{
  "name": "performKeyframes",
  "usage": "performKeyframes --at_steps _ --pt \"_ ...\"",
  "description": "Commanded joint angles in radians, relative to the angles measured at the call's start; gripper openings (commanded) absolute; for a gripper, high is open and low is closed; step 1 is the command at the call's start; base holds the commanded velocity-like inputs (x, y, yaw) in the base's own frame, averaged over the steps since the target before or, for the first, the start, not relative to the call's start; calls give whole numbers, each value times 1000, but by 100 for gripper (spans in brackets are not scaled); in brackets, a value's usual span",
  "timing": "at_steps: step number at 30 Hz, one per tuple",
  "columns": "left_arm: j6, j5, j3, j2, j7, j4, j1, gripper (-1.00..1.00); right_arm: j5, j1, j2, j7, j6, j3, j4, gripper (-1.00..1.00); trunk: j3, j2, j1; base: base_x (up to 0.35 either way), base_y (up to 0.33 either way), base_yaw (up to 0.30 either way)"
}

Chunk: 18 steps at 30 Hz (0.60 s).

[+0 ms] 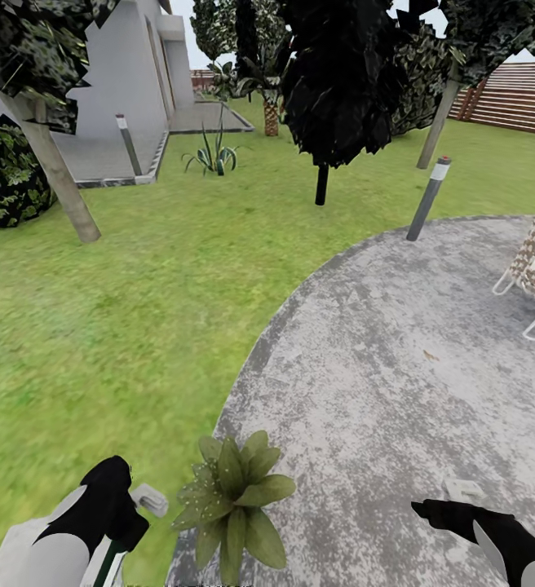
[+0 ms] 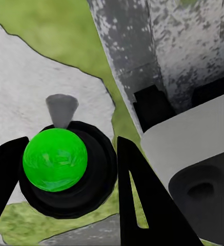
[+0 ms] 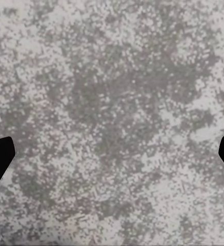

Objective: Pick up the pesticide atomizer in the garden and spray insectifuge to fully cover both potted plants in the garden.

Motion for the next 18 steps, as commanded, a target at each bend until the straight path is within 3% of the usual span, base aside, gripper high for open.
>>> performKeyframes --at_steps 1,6,10,18 --pt "3 -7 3 -1 -11 -1 -1 -100 4 0 0 6 7 -8 -2 100 -1 0 0 0 0 239" --pt "5 7 4 -7 -47 0 -1 -100 4 0 1 6 7 -8 -2 100 -5 0 0 0 0 239" --pt "5 59 2 -8 -165 -1 -1 -100 4 0 1 6 7 -8 -2 100 -8 0 0 0 0 239" --pt "5 65 1 -8 -181 -1 -1 -100 6 0 1 6 7 -8 -2 100 -12 0 0 0 0 168"
